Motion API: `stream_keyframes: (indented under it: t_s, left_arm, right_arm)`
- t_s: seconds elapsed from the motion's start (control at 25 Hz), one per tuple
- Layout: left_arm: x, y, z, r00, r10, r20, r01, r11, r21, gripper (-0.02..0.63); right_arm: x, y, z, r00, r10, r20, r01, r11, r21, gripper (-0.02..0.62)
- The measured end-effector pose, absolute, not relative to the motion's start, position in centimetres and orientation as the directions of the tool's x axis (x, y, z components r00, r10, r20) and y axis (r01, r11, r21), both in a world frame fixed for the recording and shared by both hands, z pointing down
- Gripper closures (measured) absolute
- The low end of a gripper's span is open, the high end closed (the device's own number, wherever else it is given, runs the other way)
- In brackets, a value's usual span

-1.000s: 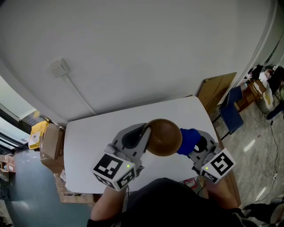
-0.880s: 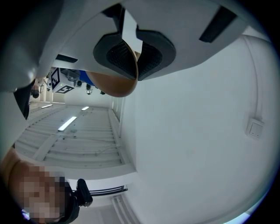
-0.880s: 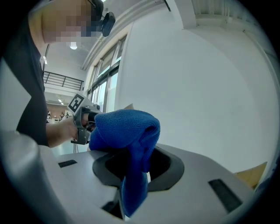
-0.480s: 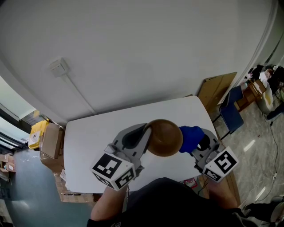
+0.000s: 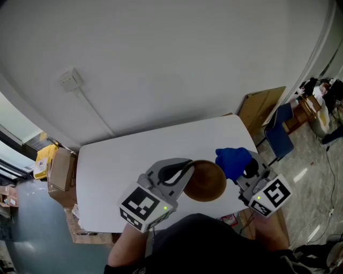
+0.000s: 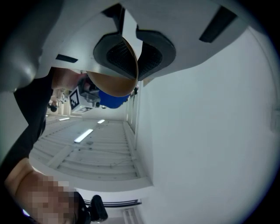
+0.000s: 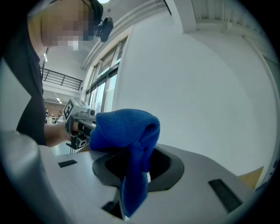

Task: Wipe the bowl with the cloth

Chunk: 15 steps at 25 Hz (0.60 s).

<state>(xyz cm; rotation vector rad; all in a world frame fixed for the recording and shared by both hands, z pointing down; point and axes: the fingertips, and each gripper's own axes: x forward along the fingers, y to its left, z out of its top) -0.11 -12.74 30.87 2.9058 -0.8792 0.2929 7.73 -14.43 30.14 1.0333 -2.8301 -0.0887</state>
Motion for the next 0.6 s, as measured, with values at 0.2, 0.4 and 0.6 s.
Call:
stream_keyframes:
  t_s: [0.2,0.4,0.6]
  left_arm:
    - [3.0,-9.5,31.3,0.873,-0.396,0.285,-0.379,-0.918,-0.116,0.583]
    - [3.5,-8.2,32.4,0.872,-0.359,0.332,-0.325,-0.933,-0.156,0.583]
    - [2.0,-9.4,31.3,0.875,-0.397,0.276,-0.378,-0.918,-0.121,0.583]
  right_arm:
    - [6.5,-13.8,30.1,-0.788,-0.606,0.107,-0.593,0.794,0.129,0.515]
    - [5.4,-12.8,30.7,-0.827,-0.544,0.145,-0.510,0.833,0.216,0.515]
    - [5.4,-11.8,30.8,-0.847,-0.511,0.147,-0.470,0.849,0.239,0.515]
